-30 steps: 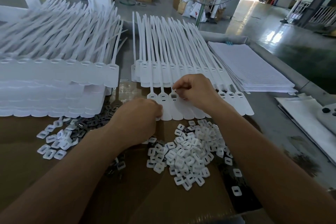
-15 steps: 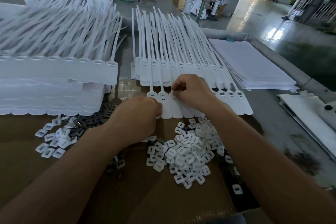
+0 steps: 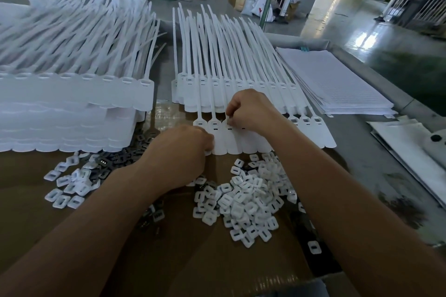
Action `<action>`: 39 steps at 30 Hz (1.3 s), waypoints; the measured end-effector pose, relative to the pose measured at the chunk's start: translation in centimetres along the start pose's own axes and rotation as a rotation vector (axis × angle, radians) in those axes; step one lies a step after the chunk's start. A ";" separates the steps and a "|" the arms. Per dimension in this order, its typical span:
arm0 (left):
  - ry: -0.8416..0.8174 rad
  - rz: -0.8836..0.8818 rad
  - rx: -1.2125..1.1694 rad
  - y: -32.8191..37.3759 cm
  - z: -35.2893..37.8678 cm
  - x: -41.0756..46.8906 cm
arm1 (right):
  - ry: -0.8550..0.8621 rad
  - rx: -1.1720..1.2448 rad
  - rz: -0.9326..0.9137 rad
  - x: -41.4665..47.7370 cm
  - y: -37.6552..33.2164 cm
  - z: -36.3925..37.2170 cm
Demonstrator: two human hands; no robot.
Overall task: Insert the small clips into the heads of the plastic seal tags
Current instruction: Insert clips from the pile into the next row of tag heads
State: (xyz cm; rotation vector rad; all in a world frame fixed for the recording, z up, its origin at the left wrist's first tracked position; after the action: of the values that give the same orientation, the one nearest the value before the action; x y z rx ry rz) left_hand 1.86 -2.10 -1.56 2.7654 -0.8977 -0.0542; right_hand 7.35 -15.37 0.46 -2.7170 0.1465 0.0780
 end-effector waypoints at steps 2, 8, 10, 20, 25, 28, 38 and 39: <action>-0.003 -0.006 -0.005 0.0 0.0 0.0 | -0.031 -0.030 0.055 0.5 -0.1 0.1; -0.002 -0.014 -0.007 0.0 0.0 -0.1 | -0.098 -0.134 0.069 1.2 -0.6 0.4; -0.007 -0.014 0.001 0.0 0.0 -0.1 | -0.070 -0.117 0.023 0.5 -0.5 0.2; 0.012 0.032 0.015 0.3 -0.1 -0.3 | -0.079 0.116 -0.145 -5.6 0.9 -1.4; 0.007 0.026 0.015 0.3 -0.2 -0.2 | -0.236 0.012 -0.170 -7.4 0.8 -0.4; -0.002 0.029 0.022 0.4 -0.3 -0.2 | -0.250 -0.019 -0.184 -7.5 0.8 0.3; 0.003 0.023 -0.001 0.2 -0.1 -0.4 | -0.247 0.004 -0.183 -7.4 0.9 0.7; 0.001 0.025 0.004 0.2 0.0 -0.3 | -0.245 0.017 -0.186 -7.4 0.9 0.6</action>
State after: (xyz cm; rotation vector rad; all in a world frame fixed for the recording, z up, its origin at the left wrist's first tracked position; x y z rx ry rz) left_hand 1.45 -2.07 -1.50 2.7570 -0.9330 -0.0467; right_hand -0.15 -15.29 0.13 -2.6627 -0.1754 0.3504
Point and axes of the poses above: each hand's wrist, its own x-axis towards the middle knuckle, its own z-axis out of the palm, y = z × x, the point moved 5 cm from there along x, towards the middle knuckle, and after that the axes turned 4 degrees about z, right-handed, at the moved point
